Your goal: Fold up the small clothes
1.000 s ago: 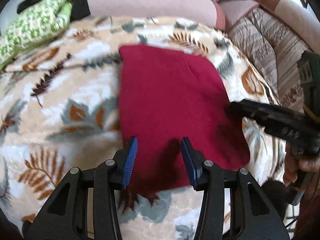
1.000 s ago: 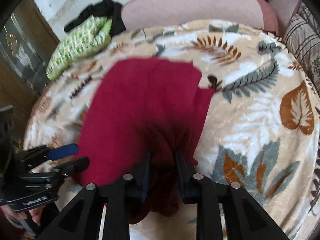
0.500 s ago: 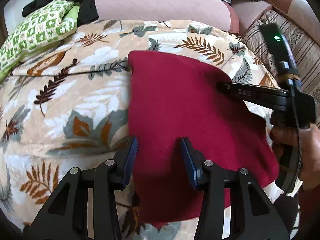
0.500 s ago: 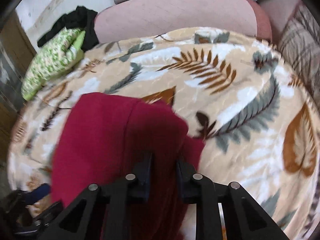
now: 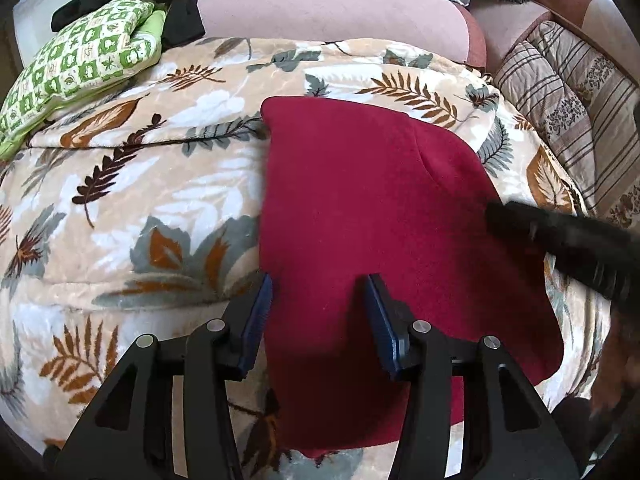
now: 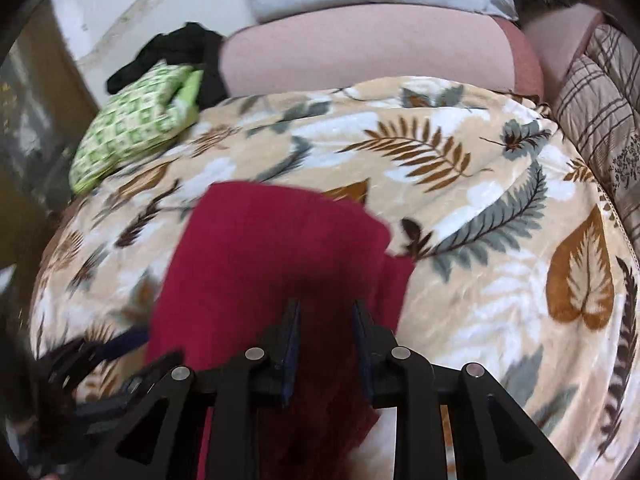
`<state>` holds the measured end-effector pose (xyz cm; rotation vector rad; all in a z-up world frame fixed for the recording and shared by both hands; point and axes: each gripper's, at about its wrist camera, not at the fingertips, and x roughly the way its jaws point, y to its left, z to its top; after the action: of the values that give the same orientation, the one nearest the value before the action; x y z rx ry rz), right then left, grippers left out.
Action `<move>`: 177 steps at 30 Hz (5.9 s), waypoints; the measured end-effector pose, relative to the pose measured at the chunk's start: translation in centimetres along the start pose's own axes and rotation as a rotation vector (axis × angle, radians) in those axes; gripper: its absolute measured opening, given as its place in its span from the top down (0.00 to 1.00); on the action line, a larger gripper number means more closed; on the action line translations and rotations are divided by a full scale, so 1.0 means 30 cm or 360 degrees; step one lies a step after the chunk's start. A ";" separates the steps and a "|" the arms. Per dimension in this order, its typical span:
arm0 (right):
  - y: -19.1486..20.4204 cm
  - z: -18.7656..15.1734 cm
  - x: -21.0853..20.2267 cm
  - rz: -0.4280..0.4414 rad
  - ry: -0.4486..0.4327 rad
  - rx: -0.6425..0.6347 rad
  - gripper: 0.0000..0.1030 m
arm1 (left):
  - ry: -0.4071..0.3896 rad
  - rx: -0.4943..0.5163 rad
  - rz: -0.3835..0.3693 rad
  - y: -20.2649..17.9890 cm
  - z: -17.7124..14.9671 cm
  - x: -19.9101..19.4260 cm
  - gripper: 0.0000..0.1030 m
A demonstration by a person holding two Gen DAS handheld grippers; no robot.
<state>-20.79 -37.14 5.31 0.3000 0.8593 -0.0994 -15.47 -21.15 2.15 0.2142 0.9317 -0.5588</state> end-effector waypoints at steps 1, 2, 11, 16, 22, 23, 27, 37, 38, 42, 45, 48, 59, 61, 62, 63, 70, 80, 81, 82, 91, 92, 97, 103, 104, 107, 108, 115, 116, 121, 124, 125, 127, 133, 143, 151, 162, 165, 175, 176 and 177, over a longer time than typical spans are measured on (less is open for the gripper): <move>0.010 -0.019 0.011 -0.0006 0.0018 -0.0021 0.77 | 0.0003 0.0001 -0.0002 -0.001 -0.002 0.000 0.53; 0.017 -0.041 0.031 -0.0050 0.0039 -0.0057 0.77 | 0.0011 0.0003 -0.0011 -0.002 -0.005 0.000 0.52; -0.005 -0.082 -0.021 -0.0069 -0.0032 -0.0015 0.72 | 0.0033 -0.0114 -0.0099 0.059 -0.017 -0.056 0.52; -0.037 -0.118 -0.048 0.0009 -0.0053 0.0156 0.63 | 0.0025 -0.0137 -0.0168 0.050 -0.014 -0.068 0.52; -0.086 -0.111 -0.016 0.0064 -0.0060 0.0306 0.49 | 0.0054 -0.0137 -0.0250 0.045 0.001 -0.041 0.52; -0.098 -0.106 -0.002 0.0089 -0.0053 0.0331 0.44 | 0.0057 -0.0163 -0.0283 0.055 0.008 -0.033 0.51; -0.141 -0.098 0.057 0.0157 0.0000 0.0384 0.34 | 0.0077 -0.0292 -0.0394 0.098 0.026 -0.002 0.34; -0.181 -0.101 0.129 0.0302 0.0016 0.0441 0.25 | 0.0132 -0.0330 -0.0446 0.126 0.066 0.082 0.32; -0.181 -0.099 0.135 0.0312 0.0018 0.0440 0.25 | 0.0138 -0.0333 -0.0465 0.131 0.068 0.092 0.29; -0.180 -0.090 0.164 0.0356 0.0022 0.0440 0.24 | 0.0235 -0.0414 -0.0605 0.157 0.083 0.173 0.24; -0.176 -0.089 0.183 0.0379 0.0022 0.0433 0.24 | 0.0259 -0.0440 -0.0662 0.159 0.090 0.204 0.23; -0.167 -0.091 0.188 0.0401 -0.0004 0.0412 0.33 | 0.0204 -0.0345 -0.0609 0.128 0.082 0.186 0.25; 0.012 -0.051 0.011 0.0321 -0.0081 0.0182 0.61 | 0.0059 -0.0268 -0.0584 0.173 0.053 -0.078 0.52; 0.045 -0.070 -0.024 0.0382 -0.0090 0.0186 0.61 | 0.0059 -0.0272 -0.0569 0.200 0.025 -0.122 0.52; 0.060 -0.083 -0.036 0.0404 -0.0088 0.0179 0.61 | 0.0073 -0.0278 -0.0557 0.212 0.006 -0.130 0.52; 0.082 -0.100 -0.041 0.0419 -0.0078 0.0168 0.61 | 0.0091 -0.0280 -0.0543 0.217 -0.011 -0.128 0.52; 0.100 -0.193 0.124 0.0341 0.0140 0.0224 0.45 | 0.0214 -0.0393 -0.0470 0.281 -0.125 -0.016 0.46; 0.220 -0.137 -0.117 0.0308 -0.0097 -0.0039 0.58 | 0.0055 -0.0291 -0.0232 0.281 -0.099 -0.131 0.45; 0.251 -0.138 -0.121 0.0320 -0.0106 -0.0094 0.59 | 0.0049 -0.0285 -0.0207 0.277 -0.101 -0.133 0.45; 0.277 -0.143 -0.112 0.0317 -0.0098 -0.0133 0.60 | 0.0047 -0.0278 -0.0183 0.272 -0.104 -0.134 0.45; 0.248 -0.248 -0.014 0.0164 -0.0004 -0.0081 0.63 | -0.0018 -0.0147 -0.0031 0.203 -0.131 -0.141 0.45; 0.249 -0.240 -0.034 0.0167 -0.0008 -0.0079 0.63 | -0.0033 -0.0139 -0.0020 0.199 -0.133 -0.149 0.45; 0.267 -0.233 -0.109 0.0141 -0.0069 -0.0089 0.61 | -0.0104 -0.0142 0.0020 0.199 -0.139 -0.197 0.45; 0.275 -0.238 -0.149 0.0089 -0.0122 -0.0043 0.56 | -0.0156 -0.0152 0.0060 0.199 -0.146 -0.248 0.45; 0.279 -0.236 -0.154 0.0074 -0.0128 -0.0042 0.56 | -0.0157 -0.0156 0.0060 0.199 -0.147 -0.254 0.45; 0.288 -0.232 -0.168 0.0009 -0.0155 -0.0054 0.55 | -0.0168 -0.0172 0.0066 0.199 -0.150 -0.270 0.45; 0.292 -0.231 -0.174 -0.0007 -0.0162 -0.0058 0.55 | -0.0173 -0.0178 0.0065 0.199 -0.151 -0.276 0.45; 0.305 -0.226 -0.204 -0.0049 -0.0197 -0.0045 0.54 | -0.0228 -0.0194 0.0094 0.192 -0.153 -0.323 0.45; 0.304 -0.224 -0.209 -0.0048 -0.0203 -0.0040 0.54 | -0.0232 -0.0188 0.0097 0.191 -0.153 -0.327 0.45; 0.315 -0.221 -0.218 -0.0043 -0.0208 -0.0043 0.54 | -0.0283 -0.0156 0.0132 0.177 -0.154 -0.357 0.45; 0.324 -0.223 -0.224 -0.0045 -0.0215 -0.0054 0.54 | -0.0309 -0.0149 0.0156 0.179 -0.155 -0.369 0.45; 0.328 -0.224 -0.224 -0.0046 -0.0215 -0.0055 0.54 | -0.0318 -0.0149 0.0161 0.180 -0.154 -0.373 0.45; 0.330 -0.224 -0.223 -0.0049 -0.0216 -0.0054 0.53 | -0.0326 -0.0150 0.0163 0.182 -0.153 -0.377 0.45; 0.337 -0.227 -0.213 -0.0033 -0.0187 -0.0045 0.50 | -0.0331 -0.0163 0.0165 0.185 -0.153 -0.378 0.45; 0.333 -0.226 -0.206 -0.0028 -0.0180 -0.0037 0.49 | -0.0321 -0.0166 0.0213 0.186 -0.158 -0.369 0.45; 0.328 -0.230 -0.188 -0.0025 -0.0154 -0.0025 0.49 | -0.0289 -0.0153 0.0248 0.183 -0.165 -0.351 0.45; 0.333 -0.233 -0.187 -0.0012 -0.0156 -0.0021 0.48 | -0.0304 -0.0137 0.0283 0.173 -0.170 -0.357 0.45; 0.334 -0.233 -0.187 -0.0013 -0.0156 -0.0021 0.48 | -0.0309 -0.0127 0.0289 0.170 -0.171 -0.360 0.45; 0.327 -0.232 -0.186 -0.0008 -0.0151 -0.0024 0.48 | -0.0314 -0.0118 0.0295 0.164 -0.173 -0.363 0.45; 0.328 -0.232 -0.186 -0.0008 -0.0150 -0.0023 0.48 | -0.0314 -0.0117 0.0295 0.165 -0.173 -0.365 0.45; 0.329 -0.231 -0.186 -0.0008 -0.0151 -0.0021 0.48 | -0.0312 -0.0116 0.0294 0.166 -0.173 -0.365 0.45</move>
<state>-27.46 -25.85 7.45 0.2785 0.7666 -0.1114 -21.53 -10.91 7.61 0.1741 0.7316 -0.3675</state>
